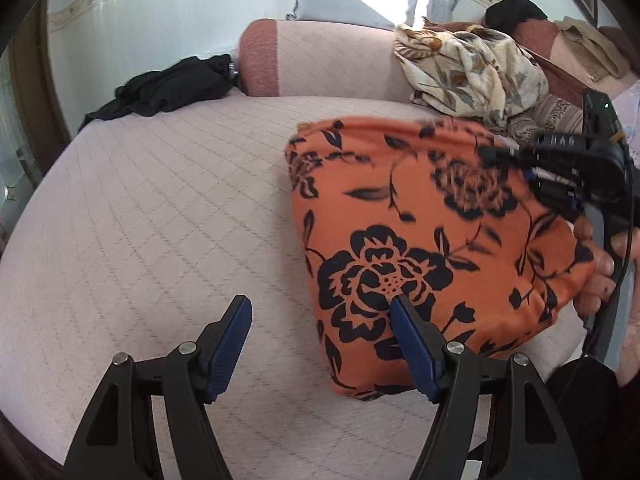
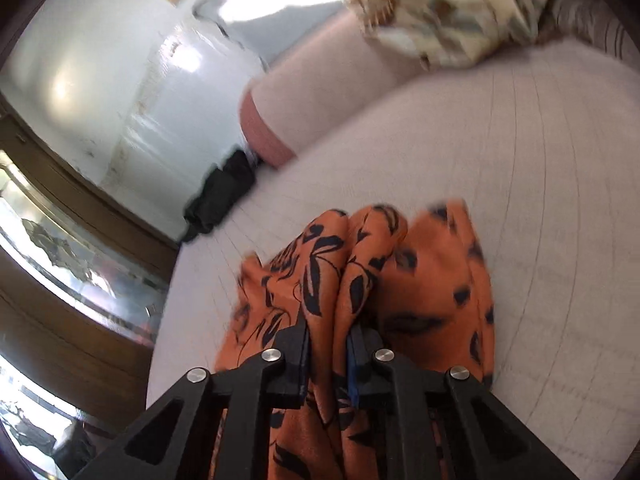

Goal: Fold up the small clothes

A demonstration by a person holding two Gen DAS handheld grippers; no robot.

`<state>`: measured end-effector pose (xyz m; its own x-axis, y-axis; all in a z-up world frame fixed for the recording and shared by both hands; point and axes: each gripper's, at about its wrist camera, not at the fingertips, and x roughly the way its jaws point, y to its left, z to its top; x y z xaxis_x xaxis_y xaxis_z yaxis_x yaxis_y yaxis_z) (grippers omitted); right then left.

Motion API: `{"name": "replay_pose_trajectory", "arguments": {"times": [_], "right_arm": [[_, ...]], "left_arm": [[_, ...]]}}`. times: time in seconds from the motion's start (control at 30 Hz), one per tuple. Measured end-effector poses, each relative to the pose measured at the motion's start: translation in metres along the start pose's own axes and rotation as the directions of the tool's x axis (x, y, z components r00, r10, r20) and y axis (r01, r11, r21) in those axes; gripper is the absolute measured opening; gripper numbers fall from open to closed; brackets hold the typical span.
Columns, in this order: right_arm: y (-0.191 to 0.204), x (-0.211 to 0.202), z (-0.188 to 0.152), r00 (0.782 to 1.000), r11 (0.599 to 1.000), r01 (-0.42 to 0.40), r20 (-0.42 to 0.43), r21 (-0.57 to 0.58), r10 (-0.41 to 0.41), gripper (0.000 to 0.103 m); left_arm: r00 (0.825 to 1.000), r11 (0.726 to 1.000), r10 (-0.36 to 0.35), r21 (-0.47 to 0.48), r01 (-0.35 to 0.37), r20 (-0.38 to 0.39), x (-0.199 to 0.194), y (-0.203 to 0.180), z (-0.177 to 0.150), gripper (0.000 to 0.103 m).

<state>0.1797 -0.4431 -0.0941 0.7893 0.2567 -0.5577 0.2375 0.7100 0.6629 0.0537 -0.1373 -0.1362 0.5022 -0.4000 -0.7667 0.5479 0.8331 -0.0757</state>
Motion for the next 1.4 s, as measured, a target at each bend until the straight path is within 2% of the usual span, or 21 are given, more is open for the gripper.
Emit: {"name": "replay_pose_trajectory", "arguments": {"times": [0.07,0.13,0.2,0.23,0.27,0.3,0.37,0.47,0.57,0.67,0.77,0.9,1.0,1.07,1.13,1.2,1.3,1.4], "right_arm": [[-0.010,-0.009,0.012,0.999,0.999,-0.005,0.048,0.033,0.003,0.014],[-0.030,-0.008,0.020,0.999,0.996,0.031,0.023,0.085,-0.033,0.014],[-0.056,0.005,0.024,0.994,0.985,0.090,-0.075,0.149,-0.079,0.015],[-0.072,0.013,0.022,0.985,0.973,0.118,-0.148,0.198,-0.089,0.018],[-0.086,0.016,0.020,0.978,0.959,0.123,-0.193,0.256,-0.074,0.019],[-0.093,0.011,0.019,0.980,0.952,0.096,-0.196,0.292,-0.038,0.021],[-0.097,-0.008,0.020,0.987,0.956,0.054,-0.163,0.290,-0.006,0.022],[-0.094,-0.053,0.013,0.999,0.966,0.038,-0.035,0.257,-0.030,0.022],[-0.080,-0.097,0.004,0.994,0.983,-0.056,0.102,0.175,0.038,0.022],[-0.052,-0.110,-0.009,0.989,0.993,-0.084,0.127,0.084,0.073,0.022],[-0.032,-0.102,-0.028,0.995,0.997,-0.070,0.071,0.036,0.067,0.022],[-0.029,-0.084,-0.037,1.000,0.998,-0.016,0.020,0.061,0.015,0.022],[-0.043,-0.063,-0.046,0.998,0.991,0.021,-0.061,0.135,-0.013,0.022],[-0.050,-0.047,-0.058,0.986,0.988,0.070,-0.161,0.139,-0.047,0.023],[-0.055,-0.048,-0.065,0.985,0.985,0.091,-0.159,0.149,-0.067,0.022],[-0.064,-0.056,-0.071,0.985,0.977,0.090,-0.161,0.192,-0.059,0.018],[-0.072,-0.064,-0.080,0.983,0.970,0.095,-0.173,0.225,-0.056,0.018],[-0.063,-0.070,-0.086,0.981,0.977,0.119,-0.175,0.178,-0.088,0.018]], "left_arm": [[1.000,0.999,-0.021,0.031,0.021,-0.006,0.006,-0.017,0.005,0.072],[1.000,0.995,0.003,0.105,-0.003,-0.008,0.016,-0.037,0.008,0.072],[0.999,0.986,0.032,0.164,-0.024,-0.044,0.032,-0.051,0.007,0.073],[0.997,0.984,0.042,0.174,-0.030,-0.067,0.039,-0.054,0.006,0.073],[0.996,0.986,0.039,0.165,-0.027,-0.075,0.042,-0.053,0.006,0.073],[0.997,0.991,0.018,0.135,-0.008,-0.074,0.041,-0.048,0.005,0.073],[0.996,0.996,-0.027,0.087,0.035,-0.091,0.037,-0.035,0.006,0.073],[0.994,0.997,-0.061,0.049,0.066,-0.088,0.029,-0.020,0.007,0.073],[0.997,0.997,-0.060,0.050,0.063,-0.055,0.018,-0.013,0.005,0.073],[0.999,0.996,-0.047,0.072,0.048,-0.014,0.008,-0.014,0.003,0.073],[0.999,0.997,-0.036,0.069,0.035,0.009,0.004,-0.011,0.007,0.073],[0.999,0.998,-0.029,0.051,0.028,0.017,0.001,-0.007,0.018,0.073],[1.000,0.999,-0.013,0.050,0.013,0.011,0.004,-0.006,0.020,0.073],[0.999,0.998,0.017,0.055,-0.016,-0.030,0.015,-0.006,0.019,0.073],[0.995,0.998,0.039,0.057,-0.033,-0.093,0.032,-0.005,0.015,0.074],[0.995,0.999,0.030,0.041,-0.027,-0.091,0.036,-0.002,0.012,0.078],[0.996,0.999,0.028,0.047,-0.024,-0.089,0.035,0.000,0.013,0.078],[0.996,1.000,0.007,0.018,-0.006,-0.094,0.032,0.006,0.016,0.078]]}}
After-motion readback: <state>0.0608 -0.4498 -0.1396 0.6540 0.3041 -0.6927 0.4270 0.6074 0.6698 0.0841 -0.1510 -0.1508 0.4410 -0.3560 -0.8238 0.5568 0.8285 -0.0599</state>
